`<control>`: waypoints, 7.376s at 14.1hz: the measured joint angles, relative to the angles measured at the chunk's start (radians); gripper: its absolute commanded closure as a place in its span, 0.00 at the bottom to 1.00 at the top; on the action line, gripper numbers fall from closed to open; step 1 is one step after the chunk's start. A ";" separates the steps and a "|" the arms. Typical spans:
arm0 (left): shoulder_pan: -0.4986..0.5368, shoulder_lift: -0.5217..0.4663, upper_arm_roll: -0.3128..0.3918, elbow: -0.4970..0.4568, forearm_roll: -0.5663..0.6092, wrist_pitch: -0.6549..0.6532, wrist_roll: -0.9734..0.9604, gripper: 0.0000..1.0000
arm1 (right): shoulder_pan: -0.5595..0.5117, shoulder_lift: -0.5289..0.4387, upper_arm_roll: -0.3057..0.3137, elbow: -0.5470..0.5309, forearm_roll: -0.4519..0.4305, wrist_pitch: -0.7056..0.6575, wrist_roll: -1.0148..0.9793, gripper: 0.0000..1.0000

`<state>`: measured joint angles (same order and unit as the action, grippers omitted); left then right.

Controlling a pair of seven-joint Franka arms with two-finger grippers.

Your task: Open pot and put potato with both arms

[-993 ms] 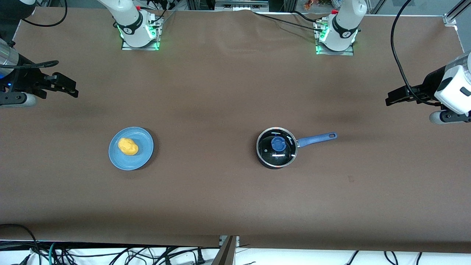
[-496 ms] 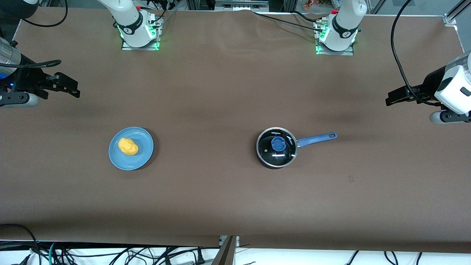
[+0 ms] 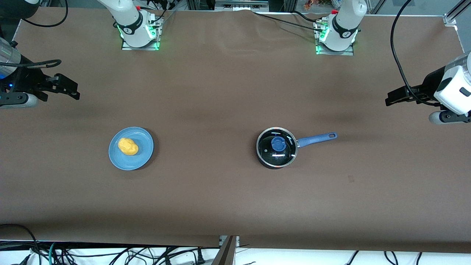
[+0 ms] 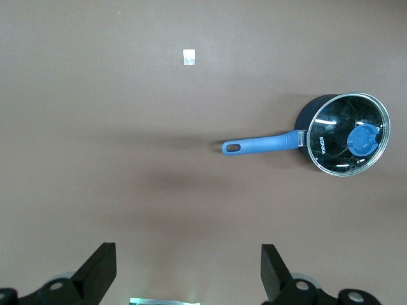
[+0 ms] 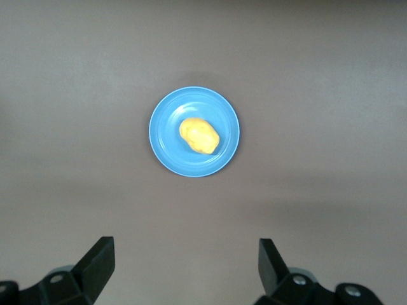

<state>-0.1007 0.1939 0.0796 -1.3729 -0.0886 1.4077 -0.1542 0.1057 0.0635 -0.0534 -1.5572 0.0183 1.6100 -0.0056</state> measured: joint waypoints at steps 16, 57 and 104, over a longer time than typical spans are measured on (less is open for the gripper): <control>-0.188 0.277 -0.042 -0.008 -0.081 0.398 -0.265 0.00 | 0.001 0.077 0.000 0.000 -0.008 0.059 0.000 0.00; -0.185 0.366 -0.223 -0.113 0.155 0.643 -0.299 0.48 | 0.031 0.582 0.048 0.009 0.290 0.285 -0.174 0.92; -0.013 0.052 0.100 0.019 -0.053 -0.021 0.214 0.00 | 0.481 0.570 -0.155 0.324 0.706 0.451 0.871 0.00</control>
<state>-0.1140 0.2461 0.1793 -1.3538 -0.1421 1.3872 0.0595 0.5866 0.6330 -0.2081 -1.2334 0.7246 2.0614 0.8650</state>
